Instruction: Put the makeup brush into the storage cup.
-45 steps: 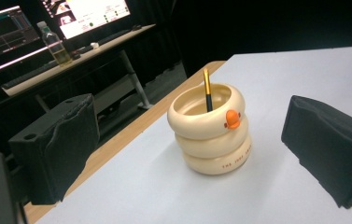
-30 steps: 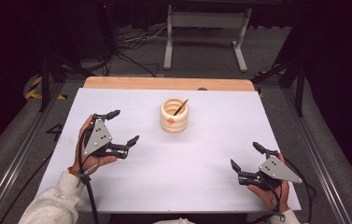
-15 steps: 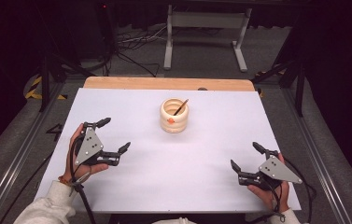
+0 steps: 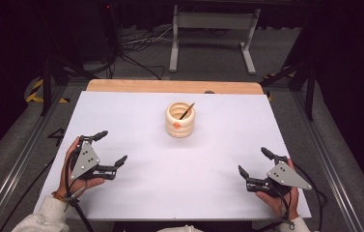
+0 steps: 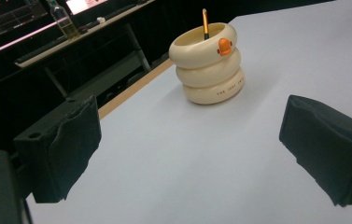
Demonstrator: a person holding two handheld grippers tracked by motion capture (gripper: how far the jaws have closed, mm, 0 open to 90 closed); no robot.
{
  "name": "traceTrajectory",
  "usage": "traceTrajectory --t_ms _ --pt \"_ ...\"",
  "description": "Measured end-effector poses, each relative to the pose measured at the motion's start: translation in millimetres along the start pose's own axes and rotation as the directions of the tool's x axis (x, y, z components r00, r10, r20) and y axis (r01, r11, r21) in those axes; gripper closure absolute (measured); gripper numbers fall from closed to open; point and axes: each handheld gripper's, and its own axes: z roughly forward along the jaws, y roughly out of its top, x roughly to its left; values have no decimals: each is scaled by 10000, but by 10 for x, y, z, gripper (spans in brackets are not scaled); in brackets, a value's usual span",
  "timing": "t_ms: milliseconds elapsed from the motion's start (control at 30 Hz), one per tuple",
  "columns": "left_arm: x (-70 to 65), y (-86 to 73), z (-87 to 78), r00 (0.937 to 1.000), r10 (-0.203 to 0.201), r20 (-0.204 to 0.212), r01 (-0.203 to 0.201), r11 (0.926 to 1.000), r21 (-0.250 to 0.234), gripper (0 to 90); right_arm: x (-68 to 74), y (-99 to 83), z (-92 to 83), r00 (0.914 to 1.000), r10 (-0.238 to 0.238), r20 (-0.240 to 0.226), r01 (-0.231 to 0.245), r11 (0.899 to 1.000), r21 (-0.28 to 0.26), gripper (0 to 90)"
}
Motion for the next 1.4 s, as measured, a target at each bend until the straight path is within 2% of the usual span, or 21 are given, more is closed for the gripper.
traceTrajectory --t_ms 167,233,300,500,667,900,1067,1167,1200,1300,1400 --pt "-11 -82 -36 10000 -43 31 43 10000 -18 66 4 -3 -1 10000 -26 -3 26 10000 26 73" --pt "-17 -135 -49 9997 -248 60 248 9997 -35 65 4 -6 -2 10000 -27 13 27 10000 49 73" --pt "-34 -187 -57 9993 -363 -89 364 9993 114 69 5 -5 -6 10000 -15 11 15 10000 23 73" --pt "-71 -305 -108 9987 -493 -113 495 9985 247 70 14 -14 -7 10000 -45 -5 45 10000 69 73" --pt "-70 -399 -164 9962 -852 -187 859 9954 423 71 21 -25 -8 10000 -67 -30 67 9999 124 73" --pt "-70 -489 -287 9918 -1247 -280 1259 9909 470 72 44 -37 6 9998 -152 -101 154 9996 228 73" --pt "-53 -551 -389 9842 -1731 -368 1742 9844 268 72 59 -42 5 9996 -230 -136 234 9993 280 73" --pt "-56 -558 -421 9826 -1796 -471 1809 9832 256 73 55 -48 6 9996 -245 -123 249 9993 295 73" --pt "-56 -555 -434 9799 -1937 -476 1946 9808 146 73 54 -50 8 9996 -242 -140 246 9993 293 73" --pt "-66 -556 -414 9802 -1931 -439 1943 9806 249 72 60 -47 8 9995 -276 -155 280 9993 258 73" --pt "-84 -533 -397 9834 -1792 -283 1799 9834 230 72 62 -50 9 9994 -287 -184 291 9992 263 73"
